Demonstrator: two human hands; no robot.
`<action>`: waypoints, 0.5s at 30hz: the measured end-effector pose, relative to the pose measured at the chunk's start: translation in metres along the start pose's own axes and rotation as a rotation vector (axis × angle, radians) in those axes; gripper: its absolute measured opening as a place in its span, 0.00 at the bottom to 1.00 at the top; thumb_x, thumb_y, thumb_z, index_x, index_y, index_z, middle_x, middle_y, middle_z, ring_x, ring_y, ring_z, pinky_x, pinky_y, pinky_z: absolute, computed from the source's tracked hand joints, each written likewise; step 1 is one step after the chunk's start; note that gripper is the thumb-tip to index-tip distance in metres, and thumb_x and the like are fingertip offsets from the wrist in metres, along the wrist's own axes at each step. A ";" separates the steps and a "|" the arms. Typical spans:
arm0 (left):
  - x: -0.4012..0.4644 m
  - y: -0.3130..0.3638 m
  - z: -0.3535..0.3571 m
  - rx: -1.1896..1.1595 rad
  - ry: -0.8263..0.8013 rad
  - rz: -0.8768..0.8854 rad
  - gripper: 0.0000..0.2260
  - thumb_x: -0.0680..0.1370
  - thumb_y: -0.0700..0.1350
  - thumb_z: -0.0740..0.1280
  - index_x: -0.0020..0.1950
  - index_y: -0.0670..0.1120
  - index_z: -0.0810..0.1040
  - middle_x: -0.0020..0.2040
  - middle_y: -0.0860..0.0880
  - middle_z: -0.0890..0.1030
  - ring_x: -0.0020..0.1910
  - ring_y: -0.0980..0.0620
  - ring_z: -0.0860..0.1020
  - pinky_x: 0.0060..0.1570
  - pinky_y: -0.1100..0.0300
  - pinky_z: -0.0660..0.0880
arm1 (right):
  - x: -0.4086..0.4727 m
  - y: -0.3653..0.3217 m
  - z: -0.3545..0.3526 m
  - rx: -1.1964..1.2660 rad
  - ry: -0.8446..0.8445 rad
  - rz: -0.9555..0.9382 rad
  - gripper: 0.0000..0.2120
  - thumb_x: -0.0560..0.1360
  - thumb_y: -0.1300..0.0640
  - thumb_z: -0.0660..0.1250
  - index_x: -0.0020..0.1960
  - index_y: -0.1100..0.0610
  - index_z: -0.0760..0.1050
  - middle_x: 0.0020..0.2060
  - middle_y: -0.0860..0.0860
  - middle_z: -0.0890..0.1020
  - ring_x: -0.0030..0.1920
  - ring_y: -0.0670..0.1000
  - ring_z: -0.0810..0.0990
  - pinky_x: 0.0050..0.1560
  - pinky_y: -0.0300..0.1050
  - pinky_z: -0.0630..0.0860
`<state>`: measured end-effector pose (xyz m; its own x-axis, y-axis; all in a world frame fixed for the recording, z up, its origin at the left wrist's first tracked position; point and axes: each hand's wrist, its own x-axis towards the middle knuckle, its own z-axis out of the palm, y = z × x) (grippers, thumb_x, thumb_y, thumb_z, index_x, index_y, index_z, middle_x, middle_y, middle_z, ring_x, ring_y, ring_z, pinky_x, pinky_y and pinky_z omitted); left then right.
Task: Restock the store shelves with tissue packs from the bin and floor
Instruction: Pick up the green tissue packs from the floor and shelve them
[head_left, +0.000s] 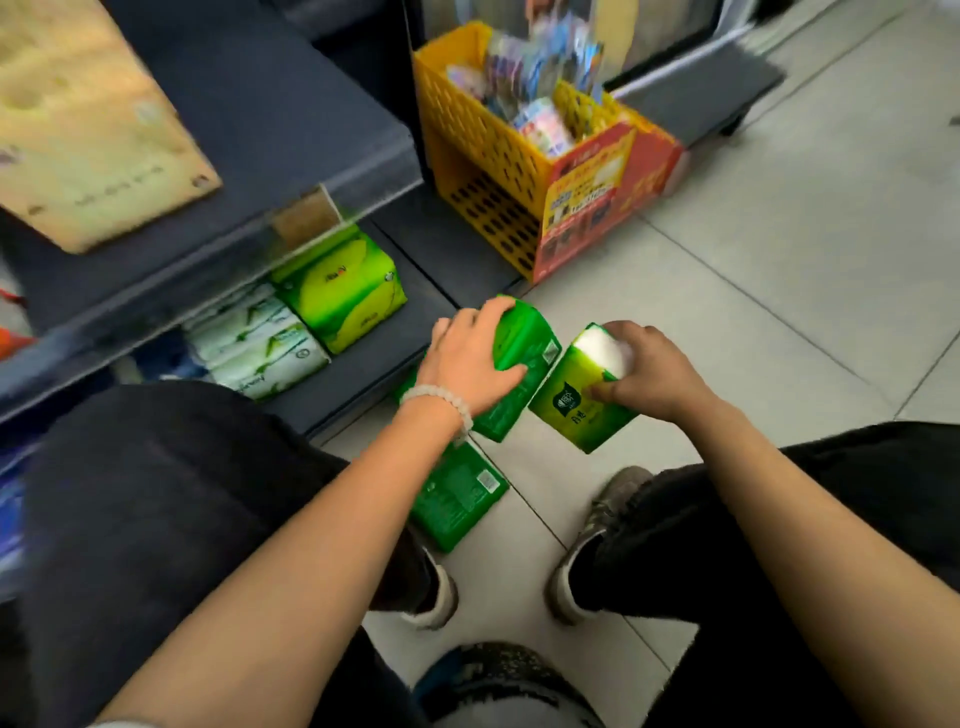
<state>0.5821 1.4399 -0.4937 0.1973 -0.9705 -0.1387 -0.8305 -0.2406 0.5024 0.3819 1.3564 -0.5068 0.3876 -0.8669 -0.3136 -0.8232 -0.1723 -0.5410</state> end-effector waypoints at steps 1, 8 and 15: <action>-0.011 0.006 -0.020 -0.001 0.055 0.016 0.30 0.73 0.53 0.69 0.71 0.55 0.60 0.63 0.45 0.71 0.61 0.40 0.67 0.62 0.52 0.63 | -0.009 -0.015 -0.013 0.002 0.031 -0.038 0.38 0.64 0.55 0.77 0.70 0.52 0.65 0.59 0.57 0.72 0.59 0.58 0.72 0.55 0.45 0.69; -0.067 0.025 -0.150 0.086 0.378 0.080 0.31 0.71 0.55 0.69 0.72 0.54 0.62 0.65 0.47 0.71 0.63 0.43 0.69 0.64 0.51 0.65 | -0.039 -0.119 -0.091 0.084 0.227 -0.310 0.37 0.61 0.55 0.80 0.66 0.56 0.69 0.60 0.56 0.75 0.60 0.56 0.73 0.59 0.49 0.70; -0.091 0.024 -0.292 0.214 0.654 -0.019 0.30 0.70 0.54 0.70 0.71 0.56 0.64 0.63 0.47 0.72 0.62 0.43 0.70 0.61 0.51 0.68 | -0.029 -0.232 -0.133 0.231 0.337 -0.567 0.37 0.64 0.56 0.78 0.68 0.60 0.67 0.61 0.56 0.73 0.62 0.55 0.71 0.62 0.45 0.66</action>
<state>0.6964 1.5178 -0.2203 0.4311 -0.7924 0.4316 -0.8950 -0.3148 0.3160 0.5065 1.3595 -0.2677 0.5508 -0.7768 0.3054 -0.4082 -0.5698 -0.7132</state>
